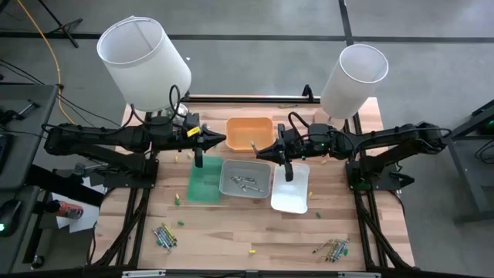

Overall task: Sort crayons
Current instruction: Put the white crayon into the gray bin

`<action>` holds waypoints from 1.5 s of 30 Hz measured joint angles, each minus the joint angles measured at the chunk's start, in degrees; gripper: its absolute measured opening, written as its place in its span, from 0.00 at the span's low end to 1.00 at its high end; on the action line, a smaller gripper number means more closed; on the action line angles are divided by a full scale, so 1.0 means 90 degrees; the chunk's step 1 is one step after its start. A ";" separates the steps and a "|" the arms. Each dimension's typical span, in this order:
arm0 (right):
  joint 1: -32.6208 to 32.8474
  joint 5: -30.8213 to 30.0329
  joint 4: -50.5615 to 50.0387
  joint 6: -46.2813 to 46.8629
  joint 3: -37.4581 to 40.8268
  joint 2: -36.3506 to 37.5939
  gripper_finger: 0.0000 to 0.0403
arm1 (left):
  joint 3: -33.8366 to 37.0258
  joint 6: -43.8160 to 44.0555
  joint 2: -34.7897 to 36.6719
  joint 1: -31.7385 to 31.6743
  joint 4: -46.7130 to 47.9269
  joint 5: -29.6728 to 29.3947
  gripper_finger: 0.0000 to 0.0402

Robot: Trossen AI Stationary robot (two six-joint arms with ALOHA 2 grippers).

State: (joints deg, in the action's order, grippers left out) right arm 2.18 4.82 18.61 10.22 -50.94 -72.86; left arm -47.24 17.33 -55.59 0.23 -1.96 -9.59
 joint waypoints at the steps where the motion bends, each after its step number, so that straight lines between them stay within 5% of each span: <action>1: 0.0038 -0.0082 0.0000 -0.0013 0.0000 0.0000 0.00 | 0.0000 -0.0038 0.0000 0.0000 -0.0009 -0.0002 0.00; 29: 0.0195 -0.0845 -0.0214 0.0327 -0.0018 -0.0101 0.00 | 0.0000 -0.0666 0.0000 -0.0007 0.0011 -0.0007 0.00; 45: 0.0376 -0.0962 -0.4171 -0.0142 -0.2245 -0.3053 0.00 | 0.0000 -0.0601 0.0000 -0.0010 0.0045 -0.0138 0.00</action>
State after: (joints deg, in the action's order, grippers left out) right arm 5.57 -3.84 -18.92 8.95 -71.14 -100.34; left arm -47.24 11.92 -55.59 0.14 -1.56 -10.83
